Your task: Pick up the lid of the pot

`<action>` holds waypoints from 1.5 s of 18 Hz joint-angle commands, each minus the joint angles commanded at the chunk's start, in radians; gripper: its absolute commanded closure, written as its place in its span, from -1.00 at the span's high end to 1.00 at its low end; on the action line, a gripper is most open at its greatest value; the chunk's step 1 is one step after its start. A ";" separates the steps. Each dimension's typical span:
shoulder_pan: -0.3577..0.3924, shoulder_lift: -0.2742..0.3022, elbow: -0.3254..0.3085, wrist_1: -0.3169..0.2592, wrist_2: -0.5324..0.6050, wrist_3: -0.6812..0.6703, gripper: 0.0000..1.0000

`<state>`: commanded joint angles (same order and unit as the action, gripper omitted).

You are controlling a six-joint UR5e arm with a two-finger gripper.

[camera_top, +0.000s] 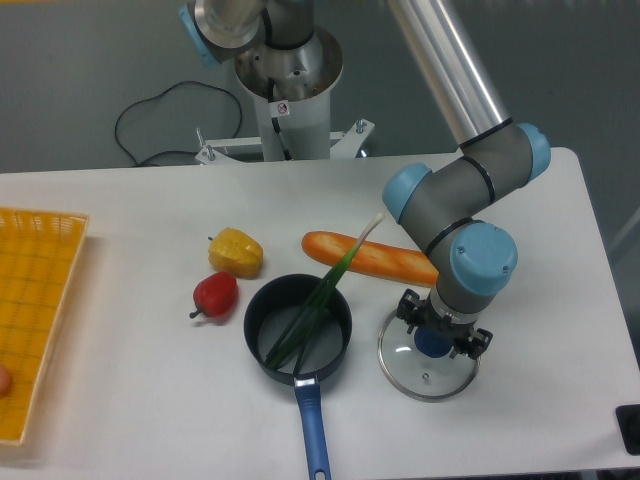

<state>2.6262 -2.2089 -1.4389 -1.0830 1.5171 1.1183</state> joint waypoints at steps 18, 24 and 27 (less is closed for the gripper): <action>-0.003 0.015 0.003 -0.002 0.026 0.002 -0.37; 0.005 0.058 0.005 -0.017 0.017 0.006 -0.36; 0.006 0.074 0.024 -0.067 0.018 0.015 -0.36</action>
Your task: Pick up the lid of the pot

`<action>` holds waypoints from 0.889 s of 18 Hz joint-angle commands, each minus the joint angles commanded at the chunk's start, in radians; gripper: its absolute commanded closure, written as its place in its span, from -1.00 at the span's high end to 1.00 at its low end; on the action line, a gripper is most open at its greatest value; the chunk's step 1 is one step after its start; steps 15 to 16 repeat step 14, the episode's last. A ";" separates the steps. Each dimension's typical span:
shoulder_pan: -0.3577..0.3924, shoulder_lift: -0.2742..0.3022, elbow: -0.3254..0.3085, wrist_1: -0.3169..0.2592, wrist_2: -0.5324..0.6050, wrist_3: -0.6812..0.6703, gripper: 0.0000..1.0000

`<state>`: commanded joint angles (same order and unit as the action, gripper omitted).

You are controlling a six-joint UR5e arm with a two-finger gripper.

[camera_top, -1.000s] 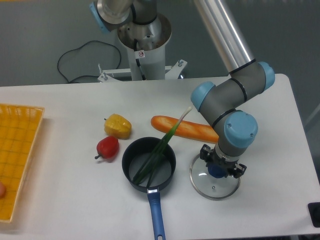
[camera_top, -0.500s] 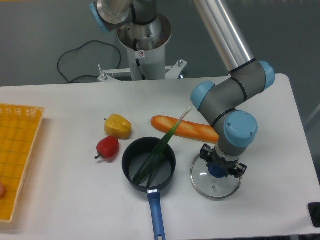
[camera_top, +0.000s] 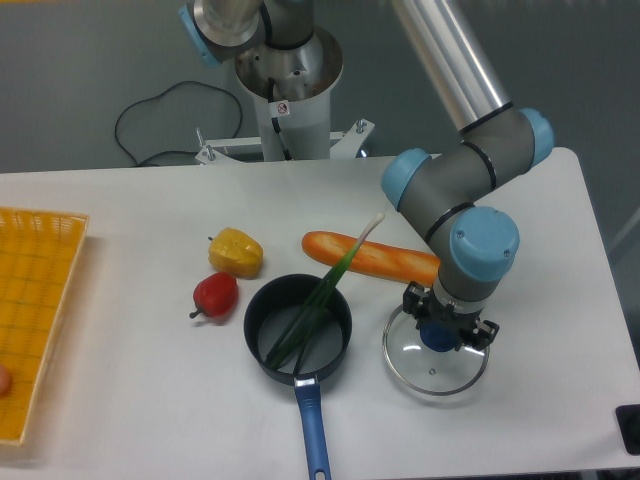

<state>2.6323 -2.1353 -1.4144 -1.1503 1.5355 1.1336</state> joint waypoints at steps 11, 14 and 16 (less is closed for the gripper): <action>0.017 0.083 0.052 -0.157 0.011 0.054 -0.36; 0.017 0.083 0.057 -0.160 0.021 0.054 -0.36; 0.017 0.083 0.057 -0.160 0.021 0.054 -0.36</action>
